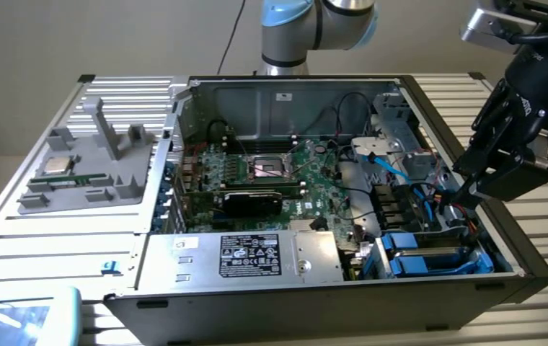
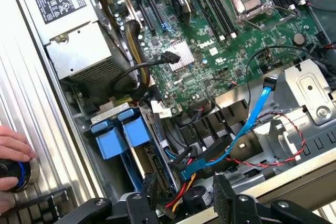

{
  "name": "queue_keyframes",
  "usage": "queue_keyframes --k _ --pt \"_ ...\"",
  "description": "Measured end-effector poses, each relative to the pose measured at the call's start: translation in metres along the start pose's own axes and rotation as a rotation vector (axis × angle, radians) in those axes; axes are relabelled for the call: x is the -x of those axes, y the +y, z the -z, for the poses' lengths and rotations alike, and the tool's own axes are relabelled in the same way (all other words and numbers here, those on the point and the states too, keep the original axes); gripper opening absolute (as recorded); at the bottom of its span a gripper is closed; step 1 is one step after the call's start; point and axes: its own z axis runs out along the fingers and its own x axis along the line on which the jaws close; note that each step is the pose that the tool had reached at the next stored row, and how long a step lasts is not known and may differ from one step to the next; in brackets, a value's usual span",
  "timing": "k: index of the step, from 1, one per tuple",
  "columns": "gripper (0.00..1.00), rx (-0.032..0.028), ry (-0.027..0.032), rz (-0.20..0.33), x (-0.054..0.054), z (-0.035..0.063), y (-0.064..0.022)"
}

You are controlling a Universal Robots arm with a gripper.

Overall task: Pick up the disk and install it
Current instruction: 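Insert the first disk wire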

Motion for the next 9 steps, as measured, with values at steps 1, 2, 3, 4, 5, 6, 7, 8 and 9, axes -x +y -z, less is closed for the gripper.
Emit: queue_keyframes --k 1,2,3,4,5,6,7,8,9 --pt "0.55 0.0000 0.0000 0.000 0.0000 0.0000 0.0000" --pt "0.55 0.0000 -0.0001 0.000 0.0000 0.0000 0.0000" --pt "0.55 -0.0012 -0.0007 0.000 0.0000 0.0000 0.0000" --pt "0.55 -0.0061 -0.0028 0.000 -0.0001 0.0001 0.0003" --pt "0.55 -0.0088 -0.0036 0.006 0.0000 0.0000 0.0003" --pt "0.55 -0.0092 -0.0027 0.023 -0.0001 -0.0001 0.0003" --pt "0.55 -0.0090 -0.0023 0.040 -0.0001 -0.0001 0.0003" --pt "0.55 -0.0083 -0.0024 0.059 -0.0001 -0.0001 0.0003" --pt "0.55 -0.0077 -0.0025 0.076 -0.0001 -0.0001 0.0004"
